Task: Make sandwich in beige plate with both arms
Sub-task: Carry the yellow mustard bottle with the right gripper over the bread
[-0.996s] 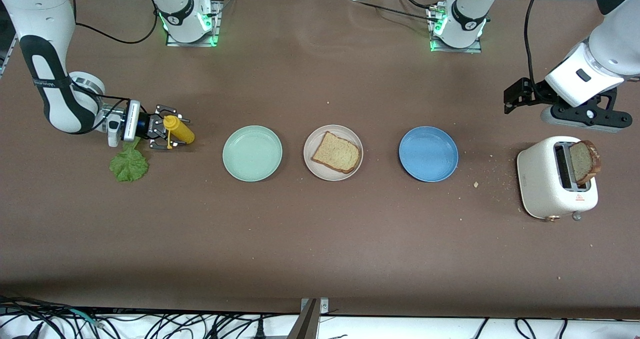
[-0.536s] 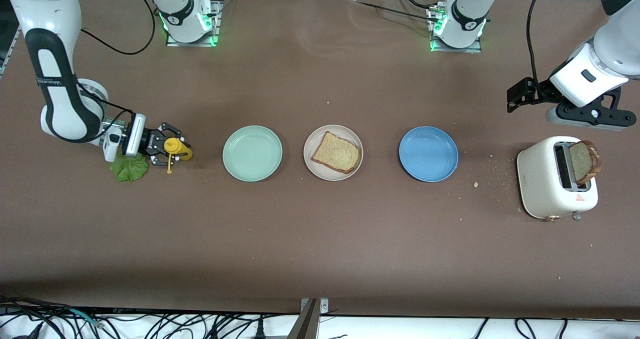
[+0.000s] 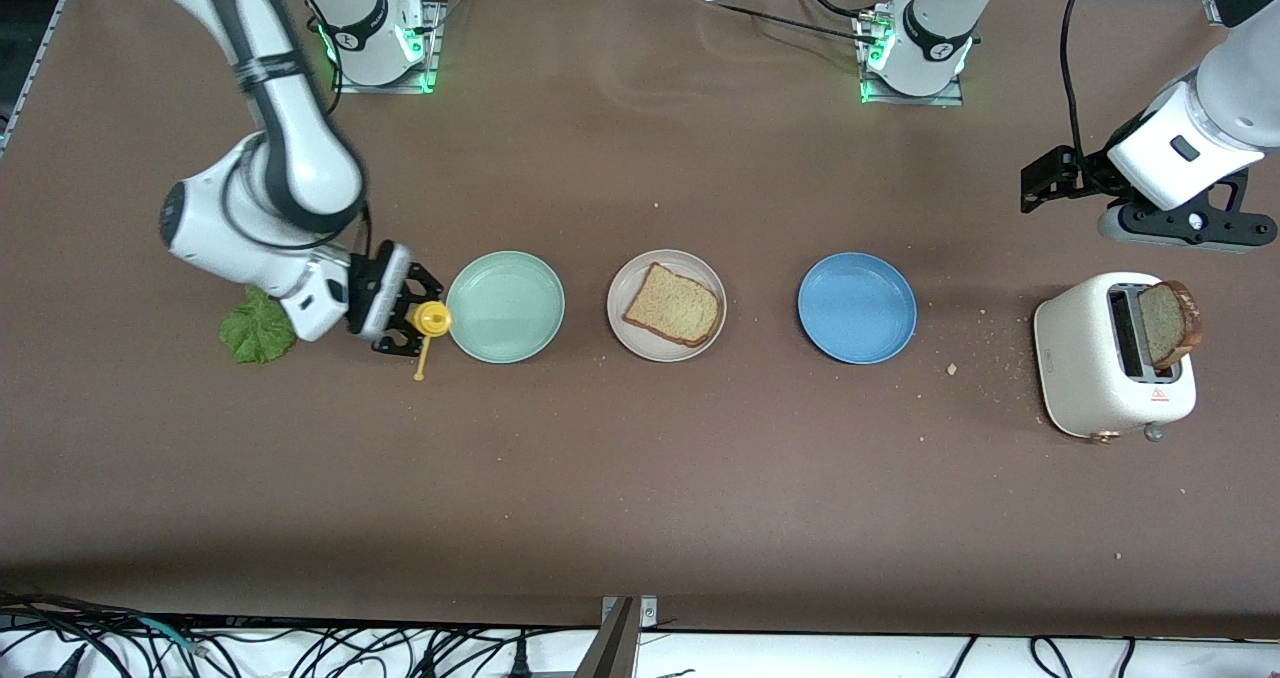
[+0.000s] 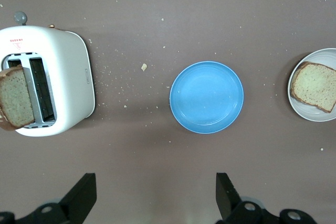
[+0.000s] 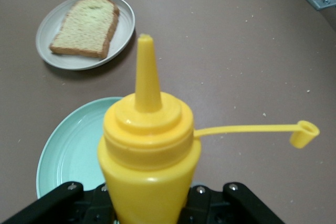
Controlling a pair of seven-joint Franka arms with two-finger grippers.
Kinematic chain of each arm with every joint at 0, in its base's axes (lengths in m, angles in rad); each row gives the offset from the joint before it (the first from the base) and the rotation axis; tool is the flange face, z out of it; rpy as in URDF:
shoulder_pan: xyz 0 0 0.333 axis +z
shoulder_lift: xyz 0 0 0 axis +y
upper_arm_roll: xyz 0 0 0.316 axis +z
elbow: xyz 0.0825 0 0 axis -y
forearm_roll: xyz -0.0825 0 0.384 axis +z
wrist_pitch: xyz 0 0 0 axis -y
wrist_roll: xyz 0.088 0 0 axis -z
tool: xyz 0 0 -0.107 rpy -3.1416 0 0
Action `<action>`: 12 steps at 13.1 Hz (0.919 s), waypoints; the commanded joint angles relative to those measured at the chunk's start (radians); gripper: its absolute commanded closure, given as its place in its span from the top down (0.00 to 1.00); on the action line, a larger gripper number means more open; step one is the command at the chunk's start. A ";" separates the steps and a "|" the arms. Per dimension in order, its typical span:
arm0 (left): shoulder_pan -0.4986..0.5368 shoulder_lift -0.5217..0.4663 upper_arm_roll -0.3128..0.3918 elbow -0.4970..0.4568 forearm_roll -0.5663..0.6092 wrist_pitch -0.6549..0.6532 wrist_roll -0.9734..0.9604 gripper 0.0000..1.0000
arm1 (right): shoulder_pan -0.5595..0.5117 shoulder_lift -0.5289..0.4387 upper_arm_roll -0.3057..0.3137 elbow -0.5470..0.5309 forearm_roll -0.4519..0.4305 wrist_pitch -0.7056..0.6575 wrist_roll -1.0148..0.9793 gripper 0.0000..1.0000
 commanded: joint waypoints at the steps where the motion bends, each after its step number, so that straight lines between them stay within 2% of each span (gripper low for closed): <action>1: 0.007 -0.006 -0.002 0.010 -0.009 -0.018 -0.005 1.00 | 0.115 0.005 -0.010 0.065 -0.277 0.051 0.357 0.00; 4: 0.007 -0.006 -0.004 0.010 -0.009 -0.018 -0.005 1.00 | 0.228 0.029 -0.010 0.125 -0.731 0.041 0.810 0.00; 7: 0.007 -0.006 -0.002 0.010 -0.009 -0.018 -0.005 1.00 | 0.362 0.112 -0.010 0.226 -1.078 -0.101 1.146 0.00; 9: 0.007 -0.006 -0.004 0.010 -0.009 -0.018 -0.005 1.00 | 0.443 0.230 -0.010 0.379 -1.225 -0.279 1.300 0.00; 12: 0.007 -0.006 -0.004 0.012 -0.009 -0.018 -0.005 1.00 | 0.538 0.436 -0.016 0.623 -1.323 -0.523 1.417 0.00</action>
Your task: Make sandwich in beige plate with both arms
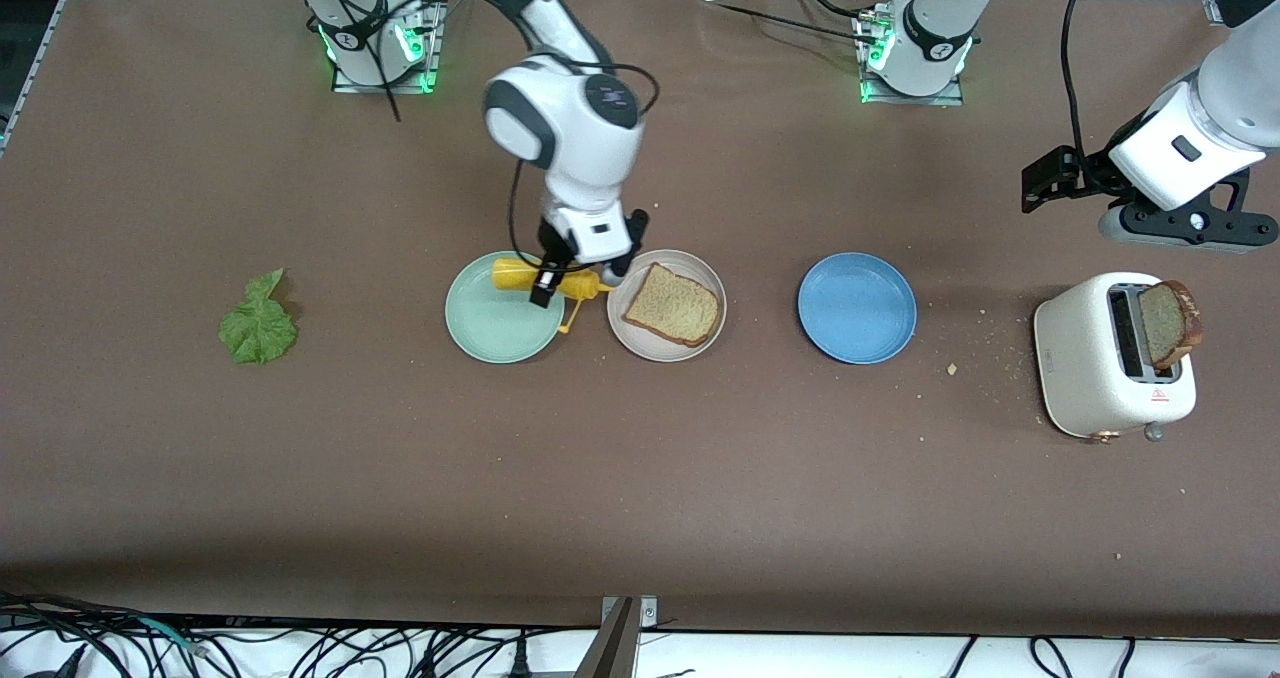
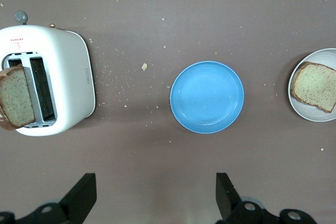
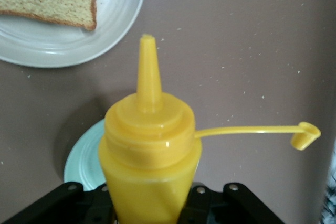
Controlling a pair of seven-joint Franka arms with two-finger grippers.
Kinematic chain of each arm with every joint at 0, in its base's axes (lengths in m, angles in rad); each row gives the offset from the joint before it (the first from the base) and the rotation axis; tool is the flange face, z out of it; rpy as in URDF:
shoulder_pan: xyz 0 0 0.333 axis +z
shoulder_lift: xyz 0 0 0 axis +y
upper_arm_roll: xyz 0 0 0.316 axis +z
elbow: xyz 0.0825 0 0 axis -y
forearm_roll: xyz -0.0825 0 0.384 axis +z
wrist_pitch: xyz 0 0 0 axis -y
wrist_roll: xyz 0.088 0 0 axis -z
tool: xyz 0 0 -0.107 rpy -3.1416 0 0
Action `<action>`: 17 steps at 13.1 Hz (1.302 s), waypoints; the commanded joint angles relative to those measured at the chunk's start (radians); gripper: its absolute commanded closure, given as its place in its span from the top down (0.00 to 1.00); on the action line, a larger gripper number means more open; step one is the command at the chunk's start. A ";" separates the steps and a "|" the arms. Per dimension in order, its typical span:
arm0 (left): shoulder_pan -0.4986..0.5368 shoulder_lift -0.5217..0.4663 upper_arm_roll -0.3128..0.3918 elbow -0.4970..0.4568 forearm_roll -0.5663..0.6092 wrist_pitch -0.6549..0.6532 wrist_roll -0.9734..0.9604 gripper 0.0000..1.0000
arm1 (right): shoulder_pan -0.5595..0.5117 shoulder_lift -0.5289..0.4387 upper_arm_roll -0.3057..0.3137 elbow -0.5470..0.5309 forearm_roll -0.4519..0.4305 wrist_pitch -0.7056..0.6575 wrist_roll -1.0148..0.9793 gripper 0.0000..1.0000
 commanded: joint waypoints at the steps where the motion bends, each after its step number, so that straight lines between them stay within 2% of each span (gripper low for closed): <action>1: 0.006 -0.006 -0.004 0.011 -0.009 -0.017 -0.005 1.00 | 0.057 0.214 -0.023 0.254 -0.101 -0.192 0.092 0.00; 4: 0.006 -0.006 -0.004 0.011 -0.009 -0.019 -0.005 1.00 | 0.100 0.284 -0.023 0.263 -0.228 -0.254 0.169 0.00; 5: 0.006 -0.006 -0.004 0.011 -0.009 -0.017 -0.005 1.00 | 0.110 0.298 -0.023 0.268 -0.244 -0.266 0.170 0.00; 11: 0.006 -0.006 -0.002 0.011 -0.010 -0.019 -0.005 1.00 | 0.117 0.300 -0.034 0.289 -0.247 -0.283 0.161 0.00; 13: 0.006 -0.006 -0.002 0.011 -0.009 -0.019 -0.005 1.00 | 0.099 0.262 -0.051 0.306 -0.194 -0.303 0.137 0.00; 15: 0.006 -0.006 -0.002 0.011 -0.009 -0.019 -0.005 1.00 | 0.036 0.199 -0.057 0.308 -0.064 -0.292 0.069 0.00; 17: 0.006 -0.006 -0.002 0.011 -0.009 -0.019 -0.005 1.00 | -0.039 0.129 -0.055 0.306 0.021 -0.288 -0.024 0.00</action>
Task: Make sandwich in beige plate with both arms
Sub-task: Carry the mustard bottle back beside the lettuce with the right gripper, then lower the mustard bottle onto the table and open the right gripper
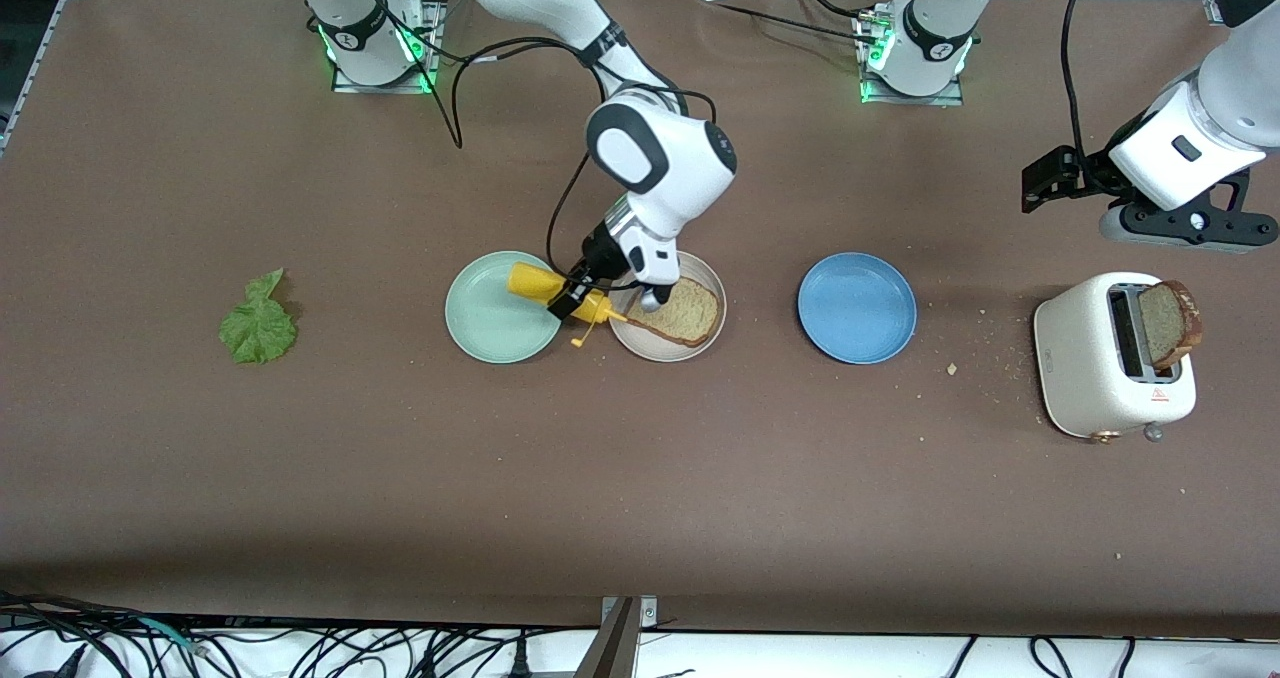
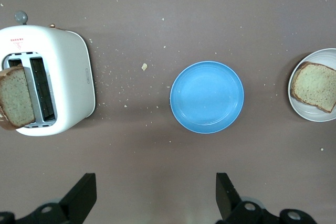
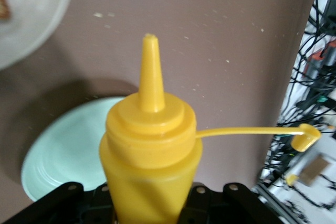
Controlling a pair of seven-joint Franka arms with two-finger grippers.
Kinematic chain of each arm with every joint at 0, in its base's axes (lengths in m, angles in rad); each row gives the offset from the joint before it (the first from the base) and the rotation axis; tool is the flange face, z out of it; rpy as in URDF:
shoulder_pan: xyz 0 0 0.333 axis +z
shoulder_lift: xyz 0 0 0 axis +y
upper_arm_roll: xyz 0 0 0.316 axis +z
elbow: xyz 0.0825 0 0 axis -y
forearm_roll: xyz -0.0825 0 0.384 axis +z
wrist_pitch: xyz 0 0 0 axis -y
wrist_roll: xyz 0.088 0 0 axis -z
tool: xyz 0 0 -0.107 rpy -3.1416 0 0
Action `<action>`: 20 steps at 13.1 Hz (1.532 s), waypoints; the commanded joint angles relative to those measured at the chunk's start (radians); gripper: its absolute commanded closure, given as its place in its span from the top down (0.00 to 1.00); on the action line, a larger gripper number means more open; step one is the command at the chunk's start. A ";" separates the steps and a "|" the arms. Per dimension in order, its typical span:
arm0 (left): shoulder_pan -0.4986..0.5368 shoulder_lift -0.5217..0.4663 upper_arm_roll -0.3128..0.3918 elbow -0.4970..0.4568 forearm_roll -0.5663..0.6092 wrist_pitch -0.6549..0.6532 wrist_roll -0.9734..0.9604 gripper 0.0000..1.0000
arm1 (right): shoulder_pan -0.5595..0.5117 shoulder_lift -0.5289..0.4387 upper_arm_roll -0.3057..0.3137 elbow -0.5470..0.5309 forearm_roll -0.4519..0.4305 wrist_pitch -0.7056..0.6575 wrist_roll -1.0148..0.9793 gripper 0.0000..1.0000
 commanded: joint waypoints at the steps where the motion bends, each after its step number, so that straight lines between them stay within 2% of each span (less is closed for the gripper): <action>1: 0.005 -0.006 -0.002 0.011 -0.009 -0.018 -0.005 1.00 | -0.108 -0.121 0.016 -0.009 0.141 0.002 -0.151 0.00; 3: 0.005 -0.006 -0.004 0.011 -0.010 -0.018 -0.005 1.00 | -0.213 -0.192 0.016 -0.014 0.265 0.013 -0.295 0.00; 5: 0.007 -0.006 -0.002 0.010 -0.010 -0.018 -0.005 1.00 | -0.320 -0.247 0.016 -0.028 0.427 0.021 -0.442 0.00; 9: 0.005 -0.005 -0.004 0.011 -0.009 -0.017 -0.005 1.00 | -0.553 -0.303 0.016 -0.091 0.811 0.041 -0.836 0.00; 11: 0.007 -0.005 -0.002 0.011 -0.009 -0.017 -0.005 1.00 | -0.632 -0.338 0.011 -0.162 0.984 0.038 -0.975 0.00; 13: 0.005 -0.005 -0.002 0.010 -0.009 -0.017 -0.005 1.00 | -0.688 -0.375 0.010 -0.250 1.104 0.035 -1.132 0.00; 15: 0.005 -0.005 -0.004 0.010 -0.009 -0.017 -0.005 1.00 | -0.744 -0.436 0.002 -0.401 1.247 0.039 -1.306 0.00; 17: 0.007 -0.005 -0.002 0.010 -0.009 -0.017 -0.005 1.00 | -0.752 -0.470 -0.053 -0.552 1.389 0.041 -1.511 0.00; 20: 0.007 -0.005 -0.004 0.010 -0.009 -0.017 -0.005 1.00 | -0.752 -0.472 -0.122 -0.704 1.518 0.022 -1.792 0.00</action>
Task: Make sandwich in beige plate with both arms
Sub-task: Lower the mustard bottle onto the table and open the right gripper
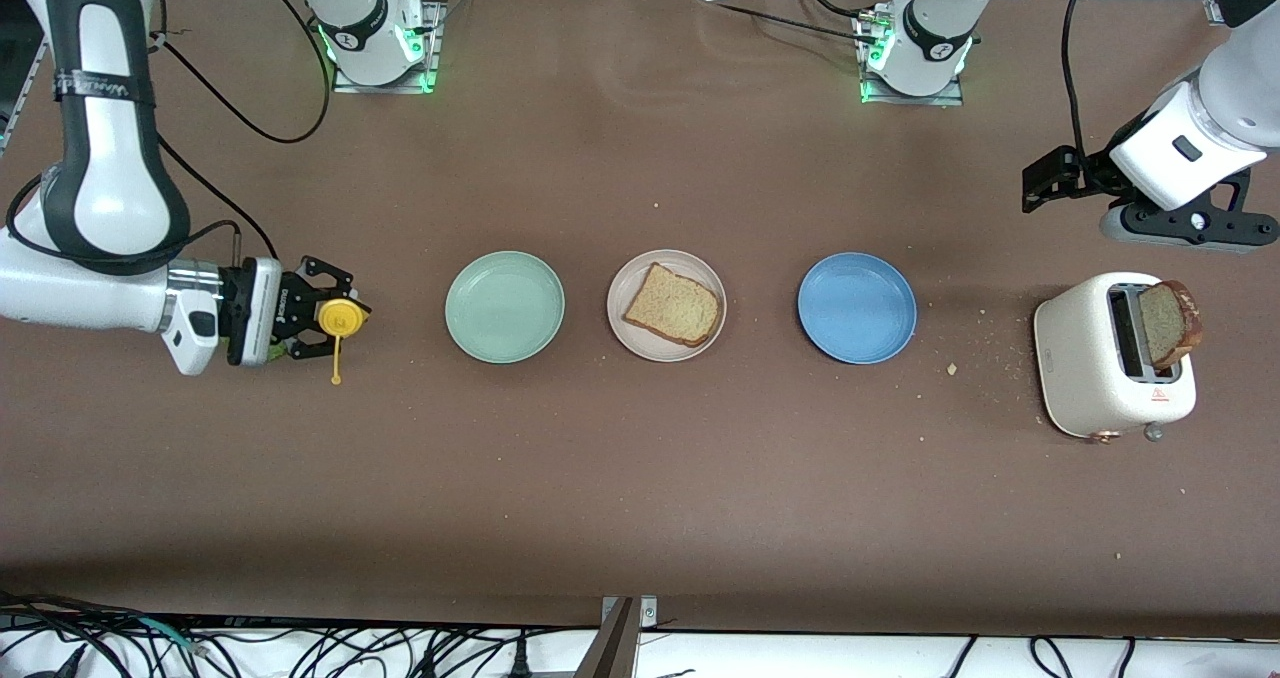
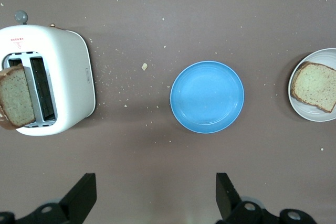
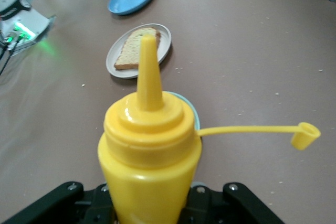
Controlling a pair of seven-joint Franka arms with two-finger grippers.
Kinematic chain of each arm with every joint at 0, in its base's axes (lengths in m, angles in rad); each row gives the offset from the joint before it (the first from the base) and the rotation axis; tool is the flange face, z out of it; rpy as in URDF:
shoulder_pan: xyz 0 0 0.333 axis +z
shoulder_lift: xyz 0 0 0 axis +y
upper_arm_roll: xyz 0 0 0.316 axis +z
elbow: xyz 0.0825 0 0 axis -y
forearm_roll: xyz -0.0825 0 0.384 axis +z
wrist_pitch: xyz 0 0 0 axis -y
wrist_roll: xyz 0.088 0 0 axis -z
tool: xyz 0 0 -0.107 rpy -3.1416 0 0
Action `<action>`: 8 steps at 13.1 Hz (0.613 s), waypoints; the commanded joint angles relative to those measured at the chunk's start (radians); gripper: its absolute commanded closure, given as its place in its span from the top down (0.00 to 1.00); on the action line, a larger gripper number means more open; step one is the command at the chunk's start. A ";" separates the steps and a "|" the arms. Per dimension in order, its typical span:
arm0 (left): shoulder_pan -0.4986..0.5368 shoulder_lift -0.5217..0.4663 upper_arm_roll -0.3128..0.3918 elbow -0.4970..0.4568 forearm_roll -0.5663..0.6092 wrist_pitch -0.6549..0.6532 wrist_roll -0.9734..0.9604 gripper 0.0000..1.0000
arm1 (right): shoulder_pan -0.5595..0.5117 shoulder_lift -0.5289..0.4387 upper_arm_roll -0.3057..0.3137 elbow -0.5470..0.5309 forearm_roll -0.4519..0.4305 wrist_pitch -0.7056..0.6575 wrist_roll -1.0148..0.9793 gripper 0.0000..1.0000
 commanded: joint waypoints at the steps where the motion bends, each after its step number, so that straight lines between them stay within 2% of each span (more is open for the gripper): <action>1: 0.005 -0.005 -0.004 0.011 -0.009 -0.016 -0.005 1.00 | 0.005 -0.057 -0.045 -0.183 0.123 -0.008 -0.220 0.00; 5: 0.003 -0.005 -0.007 0.011 -0.009 -0.016 -0.005 1.00 | 0.002 -0.057 -0.099 -0.368 0.231 -0.025 -0.554 0.00; 8: 0.005 -0.005 -0.007 0.010 -0.009 -0.016 -0.005 1.00 | -0.064 -0.011 -0.112 -0.387 0.234 -0.097 -0.721 0.00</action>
